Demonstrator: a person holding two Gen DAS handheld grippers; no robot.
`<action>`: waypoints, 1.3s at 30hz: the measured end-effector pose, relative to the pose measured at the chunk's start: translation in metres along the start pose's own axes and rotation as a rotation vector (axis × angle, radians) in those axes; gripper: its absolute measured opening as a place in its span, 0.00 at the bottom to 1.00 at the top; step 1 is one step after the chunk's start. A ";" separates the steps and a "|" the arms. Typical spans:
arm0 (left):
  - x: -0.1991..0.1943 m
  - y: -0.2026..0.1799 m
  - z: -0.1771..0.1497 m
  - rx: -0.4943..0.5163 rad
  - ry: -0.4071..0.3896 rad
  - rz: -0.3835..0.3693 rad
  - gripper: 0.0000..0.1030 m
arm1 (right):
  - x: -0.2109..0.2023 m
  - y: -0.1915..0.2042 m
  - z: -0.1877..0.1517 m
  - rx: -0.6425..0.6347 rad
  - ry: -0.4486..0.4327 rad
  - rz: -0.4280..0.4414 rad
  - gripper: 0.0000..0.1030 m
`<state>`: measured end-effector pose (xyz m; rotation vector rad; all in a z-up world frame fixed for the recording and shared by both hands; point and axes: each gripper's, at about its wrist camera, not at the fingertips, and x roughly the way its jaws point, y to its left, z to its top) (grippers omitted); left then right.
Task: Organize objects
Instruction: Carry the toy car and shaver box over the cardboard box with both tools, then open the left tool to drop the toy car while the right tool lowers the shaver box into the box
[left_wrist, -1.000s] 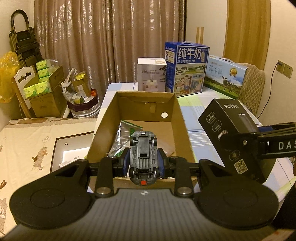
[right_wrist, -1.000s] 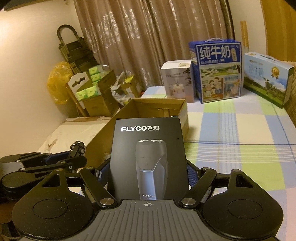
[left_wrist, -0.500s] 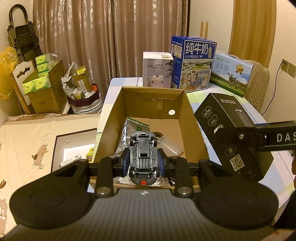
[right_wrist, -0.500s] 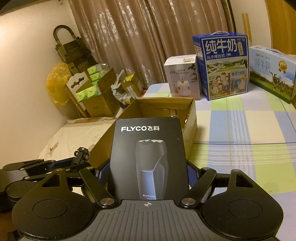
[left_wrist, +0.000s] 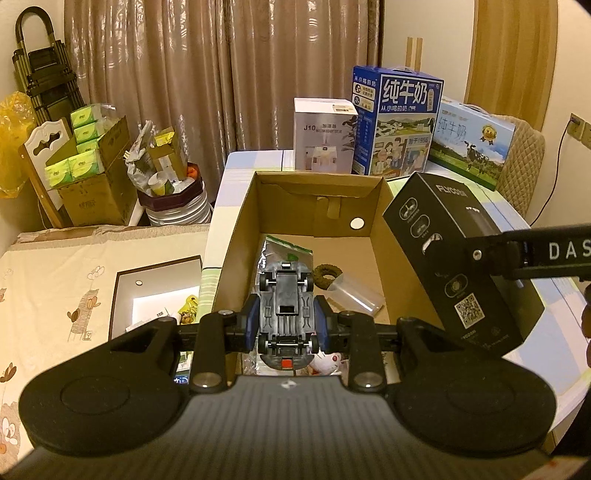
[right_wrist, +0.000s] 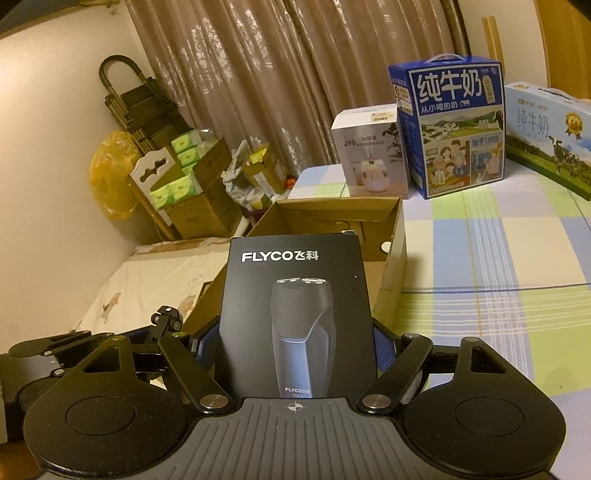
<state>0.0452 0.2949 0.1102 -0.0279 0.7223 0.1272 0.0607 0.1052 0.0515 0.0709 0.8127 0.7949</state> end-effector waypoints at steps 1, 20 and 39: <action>0.000 0.000 0.000 -0.001 0.000 -0.001 0.25 | 0.001 0.001 0.001 0.002 0.000 -0.001 0.73; 0.031 0.014 0.006 -0.032 0.026 -0.033 0.25 | 0.029 -0.008 0.014 0.057 0.008 -0.019 0.74; 0.046 0.023 0.002 -0.057 0.029 -0.038 0.34 | 0.048 -0.017 0.010 0.098 0.034 -0.026 0.74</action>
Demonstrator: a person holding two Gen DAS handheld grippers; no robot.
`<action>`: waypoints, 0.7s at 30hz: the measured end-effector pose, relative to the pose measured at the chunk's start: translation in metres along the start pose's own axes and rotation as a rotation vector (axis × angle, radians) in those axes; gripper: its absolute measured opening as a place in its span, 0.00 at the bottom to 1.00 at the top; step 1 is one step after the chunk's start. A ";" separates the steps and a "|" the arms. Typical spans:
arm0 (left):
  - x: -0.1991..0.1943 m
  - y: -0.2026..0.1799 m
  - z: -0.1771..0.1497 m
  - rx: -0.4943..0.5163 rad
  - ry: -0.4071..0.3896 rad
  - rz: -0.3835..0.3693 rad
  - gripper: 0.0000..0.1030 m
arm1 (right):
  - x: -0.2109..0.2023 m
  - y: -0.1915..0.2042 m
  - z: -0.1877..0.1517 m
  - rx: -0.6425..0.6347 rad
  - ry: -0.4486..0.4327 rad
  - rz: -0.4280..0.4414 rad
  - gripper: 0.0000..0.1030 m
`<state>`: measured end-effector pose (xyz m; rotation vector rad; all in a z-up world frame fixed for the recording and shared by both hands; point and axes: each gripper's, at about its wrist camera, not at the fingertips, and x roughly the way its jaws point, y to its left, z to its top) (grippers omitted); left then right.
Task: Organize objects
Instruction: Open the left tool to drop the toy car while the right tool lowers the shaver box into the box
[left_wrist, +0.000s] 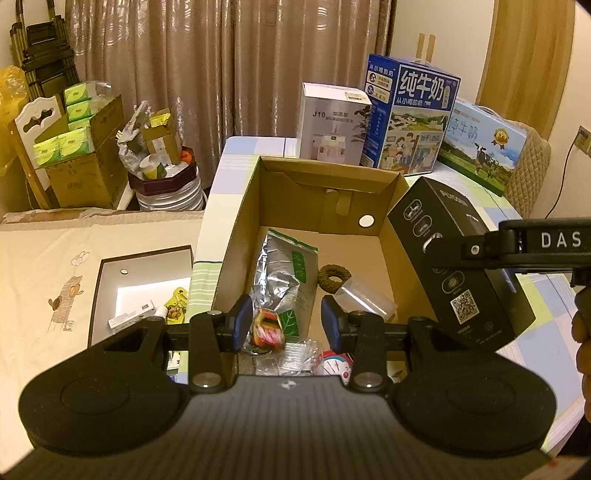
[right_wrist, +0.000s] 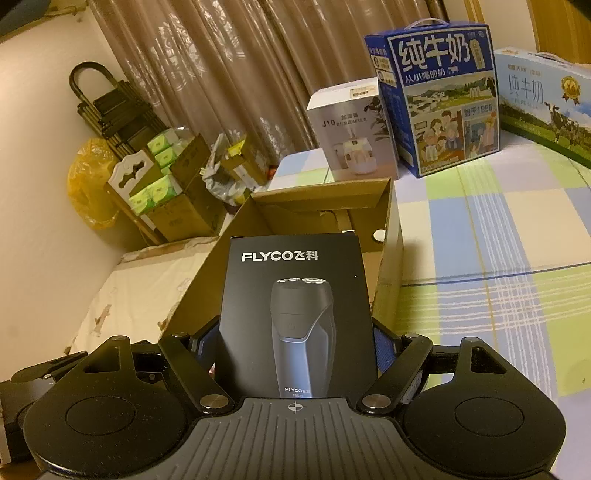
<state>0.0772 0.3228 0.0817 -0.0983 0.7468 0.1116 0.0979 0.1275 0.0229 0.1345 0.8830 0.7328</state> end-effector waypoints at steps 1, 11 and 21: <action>0.000 0.000 0.000 0.000 0.000 0.001 0.34 | 0.000 0.000 0.000 0.002 0.000 0.000 0.74; -0.005 0.001 0.001 -0.002 -0.006 0.008 0.38 | -0.001 0.003 0.001 0.016 -0.001 0.007 0.74; -0.010 0.003 0.004 -0.008 -0.013 0.012 0.39 | -0.002 0.004 0.004 0.041 -0.014 0.021 0.74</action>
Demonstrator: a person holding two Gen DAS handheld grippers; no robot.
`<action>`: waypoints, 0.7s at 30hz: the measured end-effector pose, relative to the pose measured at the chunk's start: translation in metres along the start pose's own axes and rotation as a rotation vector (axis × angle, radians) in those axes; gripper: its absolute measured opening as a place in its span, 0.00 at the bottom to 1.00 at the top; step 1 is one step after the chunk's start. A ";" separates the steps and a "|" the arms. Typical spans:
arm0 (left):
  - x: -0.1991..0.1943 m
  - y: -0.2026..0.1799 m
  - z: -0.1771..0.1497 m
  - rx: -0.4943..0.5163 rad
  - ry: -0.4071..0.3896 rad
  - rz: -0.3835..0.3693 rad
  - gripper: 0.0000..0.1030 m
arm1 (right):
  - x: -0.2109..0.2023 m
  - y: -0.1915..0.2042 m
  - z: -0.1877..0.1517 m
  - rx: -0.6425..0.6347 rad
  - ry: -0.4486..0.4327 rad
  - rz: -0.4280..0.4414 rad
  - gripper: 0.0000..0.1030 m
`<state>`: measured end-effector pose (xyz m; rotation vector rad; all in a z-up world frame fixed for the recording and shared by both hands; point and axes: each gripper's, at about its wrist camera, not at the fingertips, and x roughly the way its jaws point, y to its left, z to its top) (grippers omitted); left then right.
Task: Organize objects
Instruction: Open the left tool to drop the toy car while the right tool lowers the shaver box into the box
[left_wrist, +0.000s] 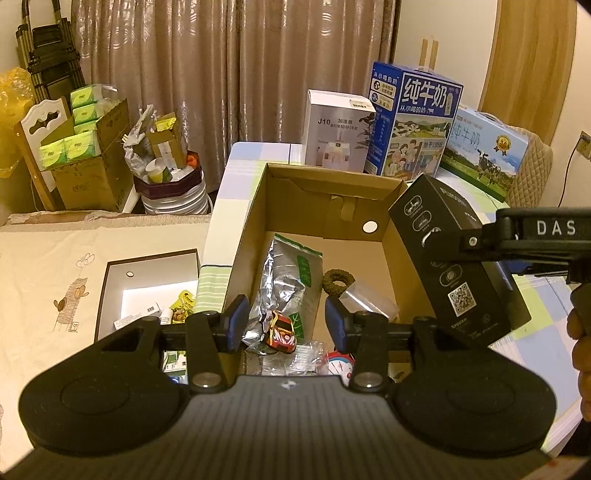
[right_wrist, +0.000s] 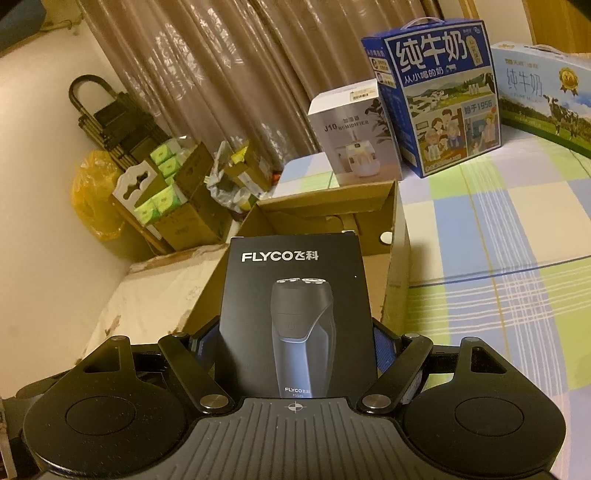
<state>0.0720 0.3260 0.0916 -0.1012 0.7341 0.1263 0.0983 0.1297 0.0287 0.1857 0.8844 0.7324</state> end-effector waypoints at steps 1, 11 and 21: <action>0.000 0.000 0.000 -0.001 -0.001 0.000 0.39 | 0.000 0.001 0.000 0.000 -0.001 -0.001 0.74; -0.002 0.003 -0.005 -0.013 -0.002 0.001 0.44 | 0.003 -0.001 0.002 0.055 -0.035 0.039 0.79; -0.008 0.003 -0.006 -0.016 -0.007 0.010 0.48 | 0.003 0.000 -0.005 0.039 -0.022 0.005 0.80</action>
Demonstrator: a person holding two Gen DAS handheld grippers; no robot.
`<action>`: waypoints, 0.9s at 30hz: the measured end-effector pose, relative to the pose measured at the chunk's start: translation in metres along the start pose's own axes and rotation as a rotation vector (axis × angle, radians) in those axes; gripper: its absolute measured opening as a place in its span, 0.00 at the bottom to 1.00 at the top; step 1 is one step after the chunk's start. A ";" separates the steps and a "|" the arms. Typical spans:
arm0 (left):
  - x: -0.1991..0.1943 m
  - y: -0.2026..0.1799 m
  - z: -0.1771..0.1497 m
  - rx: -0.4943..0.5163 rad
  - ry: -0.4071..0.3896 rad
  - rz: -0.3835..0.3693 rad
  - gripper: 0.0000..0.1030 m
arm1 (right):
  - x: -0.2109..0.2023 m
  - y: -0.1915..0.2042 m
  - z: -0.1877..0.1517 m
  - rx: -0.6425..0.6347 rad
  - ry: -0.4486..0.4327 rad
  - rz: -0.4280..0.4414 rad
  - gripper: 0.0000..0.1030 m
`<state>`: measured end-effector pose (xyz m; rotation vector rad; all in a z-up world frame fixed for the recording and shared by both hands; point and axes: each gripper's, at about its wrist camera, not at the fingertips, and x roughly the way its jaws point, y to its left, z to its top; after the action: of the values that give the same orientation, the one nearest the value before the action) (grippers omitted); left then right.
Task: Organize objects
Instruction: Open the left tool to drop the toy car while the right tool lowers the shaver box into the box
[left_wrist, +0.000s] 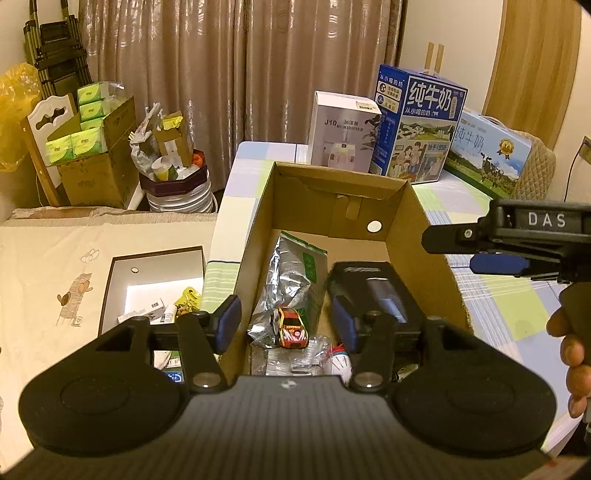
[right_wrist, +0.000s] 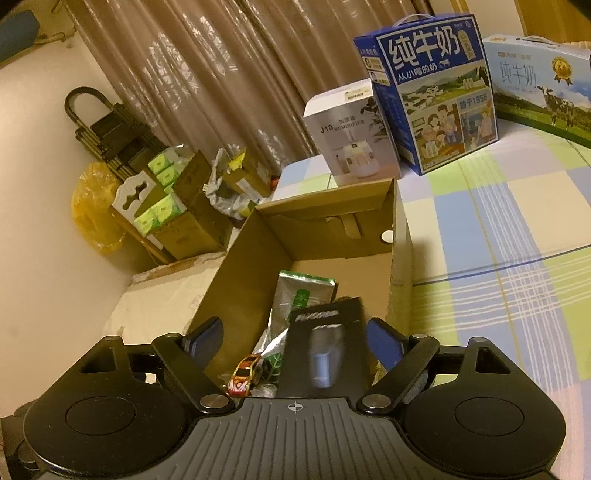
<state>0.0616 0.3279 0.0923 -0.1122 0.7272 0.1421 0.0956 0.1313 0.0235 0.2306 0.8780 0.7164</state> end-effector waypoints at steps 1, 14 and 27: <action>0.000 -0.001 0.000 0.000 -0.002 0.001 0.49 | 0.000 0.000 0.000 -0.001 0.000 -0.002 0.80; -0.013 -0.003 0.002 0.003 -0.013 0.011 0.58 | -0.009 0.005 0.000 -0.011 0.002 -0.007 0.80; -0.046 -0.011 0.006 0.002 -0.072 0.036 0.95 | -0.040 0.009 -0.005 -0.036 -0.011 -0.016 0.80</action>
<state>0.0337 0.3143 0.1279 -0.0915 0.6579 0.1788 0.0706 0.1117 0.0492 0.1946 0.8546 0.7147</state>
